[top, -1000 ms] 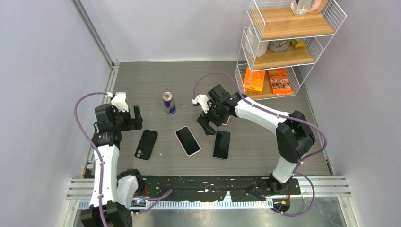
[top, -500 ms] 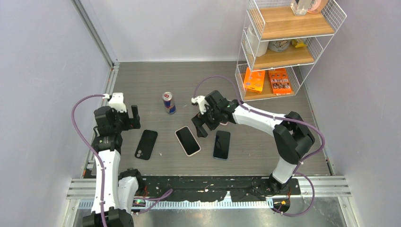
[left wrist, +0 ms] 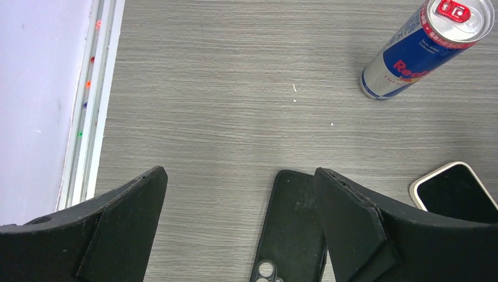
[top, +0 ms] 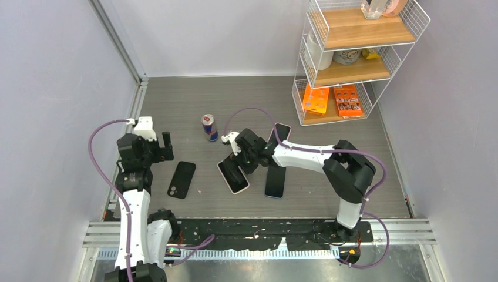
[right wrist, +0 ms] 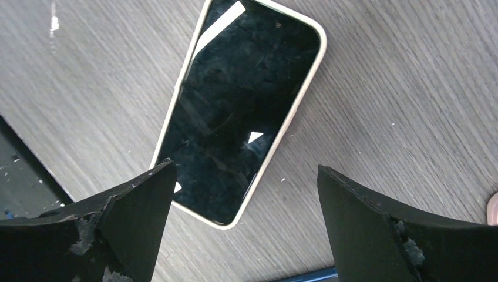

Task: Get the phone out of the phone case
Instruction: Place the phone at the center of the board, then pick up the phone at the center of the board.

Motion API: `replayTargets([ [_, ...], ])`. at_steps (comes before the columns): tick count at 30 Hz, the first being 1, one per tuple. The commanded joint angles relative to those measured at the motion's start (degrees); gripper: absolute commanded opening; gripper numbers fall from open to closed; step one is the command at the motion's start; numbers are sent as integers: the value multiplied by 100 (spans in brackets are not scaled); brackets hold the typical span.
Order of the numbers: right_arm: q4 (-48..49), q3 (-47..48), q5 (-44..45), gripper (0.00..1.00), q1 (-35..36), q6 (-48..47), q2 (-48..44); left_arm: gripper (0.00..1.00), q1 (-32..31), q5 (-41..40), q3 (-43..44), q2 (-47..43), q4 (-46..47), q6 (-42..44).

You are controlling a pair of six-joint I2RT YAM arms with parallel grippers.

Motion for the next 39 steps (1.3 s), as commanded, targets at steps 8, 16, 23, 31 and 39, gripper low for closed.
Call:
replayTargets([
  [8,618,54,-4,95,79,392,396,100,-16,218,-148,-185,397,112],
  [16,642,67,-45,96,251,495,478,100,-16,208,-165,-218,421,112],
  [23,568,167,-105,96,325,656,783,99,-15,237,-187,-231,421,126],
  [31,432,193,-12,95,458,881,914,100,-7,204,-190,-225,413,156],
  [39,2,441,389,95,785,1287,1260,99,2,154,-210,-284,388,179],
])
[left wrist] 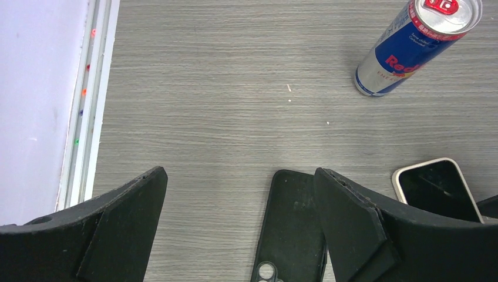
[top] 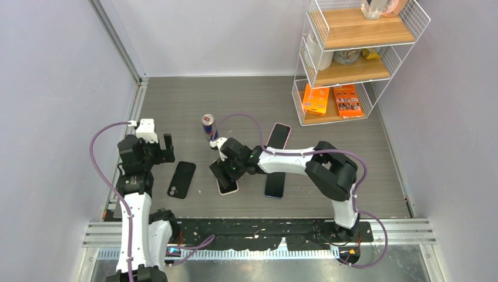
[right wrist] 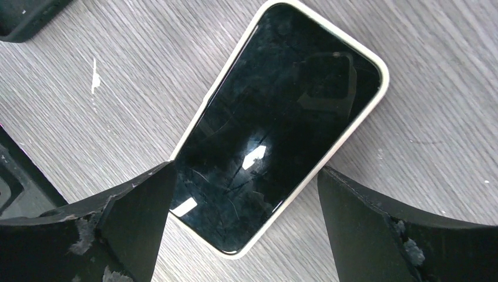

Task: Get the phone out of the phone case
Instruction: Pick up the phone at the center of the board.

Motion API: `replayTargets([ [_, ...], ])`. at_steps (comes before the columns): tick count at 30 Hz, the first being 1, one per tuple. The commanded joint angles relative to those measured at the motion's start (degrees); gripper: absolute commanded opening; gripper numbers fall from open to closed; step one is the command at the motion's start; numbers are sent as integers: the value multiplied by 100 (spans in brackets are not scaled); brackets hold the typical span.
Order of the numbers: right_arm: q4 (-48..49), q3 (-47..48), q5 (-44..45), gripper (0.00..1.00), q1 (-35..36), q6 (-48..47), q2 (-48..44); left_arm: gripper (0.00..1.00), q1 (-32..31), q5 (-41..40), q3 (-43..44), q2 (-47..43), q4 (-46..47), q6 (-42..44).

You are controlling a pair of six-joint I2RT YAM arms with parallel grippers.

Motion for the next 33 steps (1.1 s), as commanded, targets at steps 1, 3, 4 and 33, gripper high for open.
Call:
replayTargets([
  [1,-552,52,93,95,238,434,442,99,2,-9,-24,-93,277,56],
  [3,-604,51,185,95,260,534,447,100,1,-23,-18,-62,278,56],
  [4,-632,50,263,95,262,585,440,100,2,-28,-21,-41,279,59],
  [33,20,-955,187,95,-1629,-1999,-2676,100,-2433,-26,692,1841,-400,-2570],
])
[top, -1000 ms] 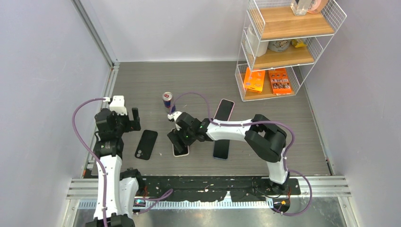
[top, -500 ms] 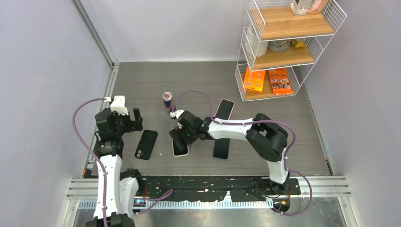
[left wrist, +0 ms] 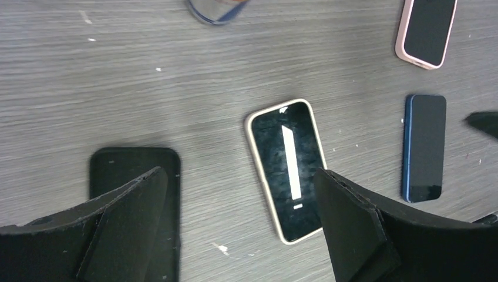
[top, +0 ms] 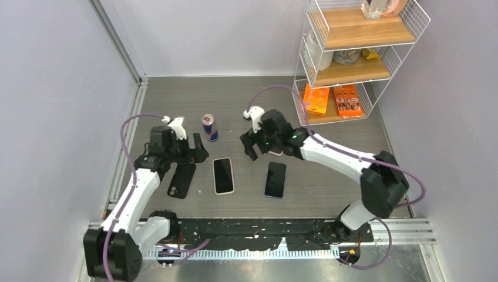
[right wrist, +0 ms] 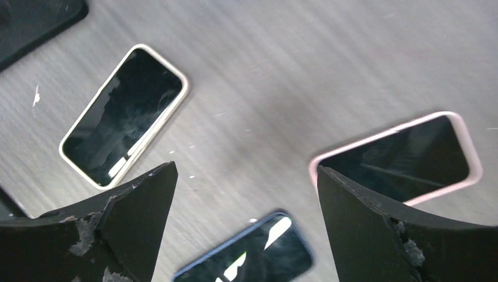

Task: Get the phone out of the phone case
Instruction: Pick up the phone at the center of the board.

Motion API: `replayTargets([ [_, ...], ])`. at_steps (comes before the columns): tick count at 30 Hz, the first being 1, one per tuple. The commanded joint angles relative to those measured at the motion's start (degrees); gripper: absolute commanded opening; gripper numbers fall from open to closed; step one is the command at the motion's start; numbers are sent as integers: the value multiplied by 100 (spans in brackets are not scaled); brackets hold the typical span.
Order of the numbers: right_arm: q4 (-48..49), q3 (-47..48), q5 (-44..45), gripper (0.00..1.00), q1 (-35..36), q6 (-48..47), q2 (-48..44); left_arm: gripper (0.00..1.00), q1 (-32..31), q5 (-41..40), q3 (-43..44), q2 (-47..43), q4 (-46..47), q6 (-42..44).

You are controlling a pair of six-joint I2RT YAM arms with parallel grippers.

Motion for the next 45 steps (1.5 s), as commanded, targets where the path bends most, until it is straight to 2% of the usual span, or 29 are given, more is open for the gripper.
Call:
replayTargets([
  [1,399,-261,99,95,-399,-864,-736,100,-920,-1012,589,516,-303,-897],
  [11,726,-779,85,95,-862,-1075,-896,100,-2310,-1893,1064,1904,-486,-1948],
  [16,847,-910,-72,95,-1154,-1021,-971,100,-2599,-2101,1137,2335,-535,-2413],
  [26,983,-1132,-456,95,-1634,-855,-1226,100,-3152,-2283,1565,3191,-686,-2624],
  [32,1020,-1186,-702,96,-1779,-741,-1172,99,-3255,-2309,1448,3259,-563,-2759],
  [45,1024,-1156,-900,95,-1816,-711,-987,100,-3259,-2647,935,2666,-335,-2849],
])
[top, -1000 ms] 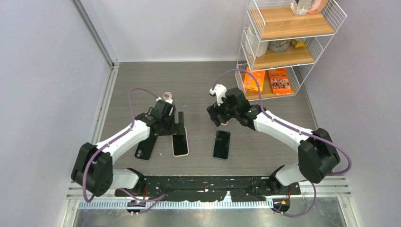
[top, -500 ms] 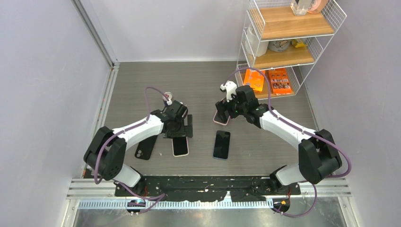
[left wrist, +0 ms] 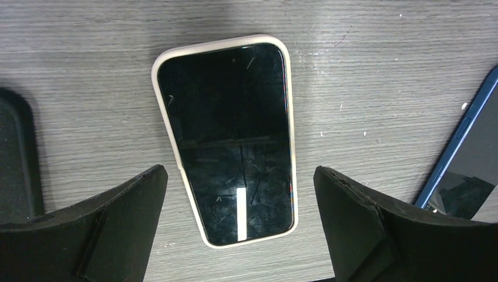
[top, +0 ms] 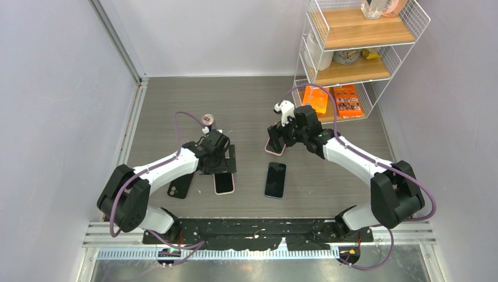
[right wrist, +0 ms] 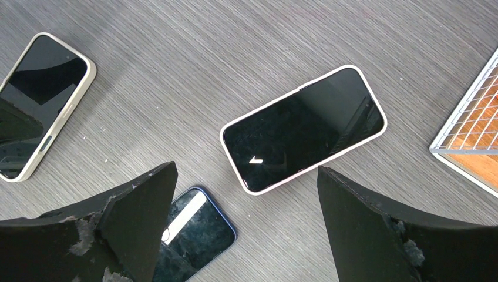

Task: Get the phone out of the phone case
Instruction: Pick up the phone at the center of the board.

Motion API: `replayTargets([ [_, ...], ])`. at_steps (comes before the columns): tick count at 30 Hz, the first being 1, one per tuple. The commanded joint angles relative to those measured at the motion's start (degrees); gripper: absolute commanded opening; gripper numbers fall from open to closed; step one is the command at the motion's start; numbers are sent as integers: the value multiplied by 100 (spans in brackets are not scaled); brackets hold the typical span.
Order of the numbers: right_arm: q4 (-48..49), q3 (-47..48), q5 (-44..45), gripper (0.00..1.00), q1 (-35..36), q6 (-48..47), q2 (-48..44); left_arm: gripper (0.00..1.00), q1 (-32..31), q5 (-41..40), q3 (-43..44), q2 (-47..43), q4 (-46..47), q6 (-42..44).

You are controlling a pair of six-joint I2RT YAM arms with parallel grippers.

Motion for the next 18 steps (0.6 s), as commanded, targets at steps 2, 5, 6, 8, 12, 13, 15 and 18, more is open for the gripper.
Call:
replayTargets([
  [2,241,59,-137,95,-26,85,9,100,-12,-246,-3,-96,194,-131],
  [5,222,78,-143,95,-26,85,28,100,-12,-317,25,-19,158,-125],
  [6,221,76,-151,95,-26,85,25,100,-12,-362,17,-7,154,-138],
  [8,219,82,-172,95,-26,85,35,100,-12,-399,-29,11,190,-156],
  [12,219,74,-210,95,-26,93,49,100,-20,-379,53,164,174,-167],
  [13,219,75,-214,95,-26,100,57,100,-27,-363,92,218,148,-167],
  [15,219,74,-232,95,-28,104,75,100,-40,-319,150,317,131,-167],
  [18,226,76,-238,95,-26,107,95,100,-89,-320,186,436,125,-153],
])
